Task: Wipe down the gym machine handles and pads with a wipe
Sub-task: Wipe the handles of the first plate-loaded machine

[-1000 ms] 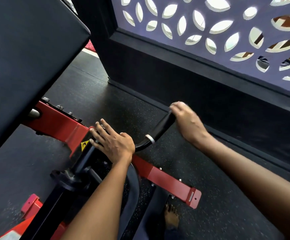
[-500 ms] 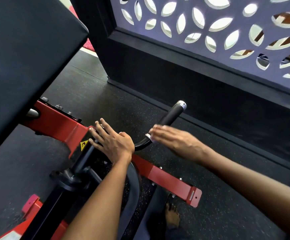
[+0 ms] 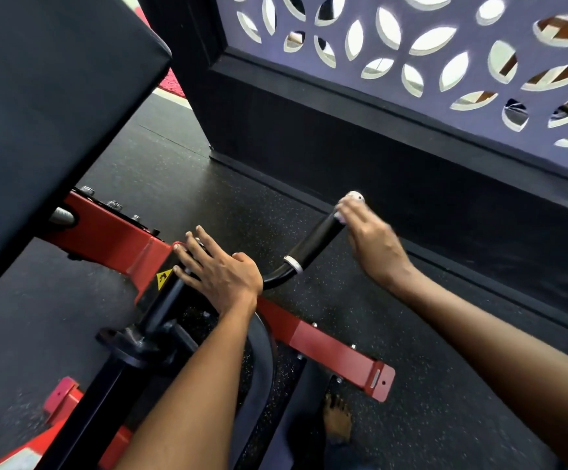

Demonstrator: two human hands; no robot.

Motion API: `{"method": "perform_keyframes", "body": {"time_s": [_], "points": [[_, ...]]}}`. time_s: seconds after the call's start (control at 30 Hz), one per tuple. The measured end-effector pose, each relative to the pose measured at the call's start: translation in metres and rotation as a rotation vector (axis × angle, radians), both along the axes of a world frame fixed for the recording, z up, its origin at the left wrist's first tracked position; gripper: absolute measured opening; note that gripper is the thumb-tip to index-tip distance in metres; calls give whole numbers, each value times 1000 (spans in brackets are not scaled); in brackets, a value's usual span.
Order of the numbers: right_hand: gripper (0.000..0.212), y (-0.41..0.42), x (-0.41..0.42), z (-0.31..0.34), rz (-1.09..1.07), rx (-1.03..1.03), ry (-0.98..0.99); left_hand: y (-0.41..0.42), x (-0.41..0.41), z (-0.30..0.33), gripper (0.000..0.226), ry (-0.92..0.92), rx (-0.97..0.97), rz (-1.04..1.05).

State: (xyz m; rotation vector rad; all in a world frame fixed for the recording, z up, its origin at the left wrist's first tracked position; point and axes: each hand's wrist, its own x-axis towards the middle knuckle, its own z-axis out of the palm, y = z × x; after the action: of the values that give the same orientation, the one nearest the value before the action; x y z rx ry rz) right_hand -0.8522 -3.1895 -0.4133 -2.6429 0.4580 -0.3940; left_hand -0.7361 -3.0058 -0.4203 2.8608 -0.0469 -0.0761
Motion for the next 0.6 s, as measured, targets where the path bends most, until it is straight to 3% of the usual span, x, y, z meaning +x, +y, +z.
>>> {"method": "perform_keyframes", "body": {"time_s": [0.1,0.13,0.17,0.23,0.3,0.37,0.47,0.6], "points": [[36,31,9,12,590,-137,57,0,1,0,74,1,0,-3],[32,28,18,19,684,-127,132,0,1,0,74,6,4,-5],[27,20,29,27,656,-95,237,1,1,0,74,12,7,-9],[20,-2,49,35,324,-78,417,1,1,1,74,16,10,-14],[20,-11,61,44,57,-220,590,1,1,1,74,16,13,-12],[24,6,76,57,128,-226,752,1,1,1,74,13,9,-11],[30,30,94,70,381,-66,947,1,1,0,74,2,3,-9],[26,-11,104,79,109,-190,957,0,1,-1,73,8,7,-15]]}}
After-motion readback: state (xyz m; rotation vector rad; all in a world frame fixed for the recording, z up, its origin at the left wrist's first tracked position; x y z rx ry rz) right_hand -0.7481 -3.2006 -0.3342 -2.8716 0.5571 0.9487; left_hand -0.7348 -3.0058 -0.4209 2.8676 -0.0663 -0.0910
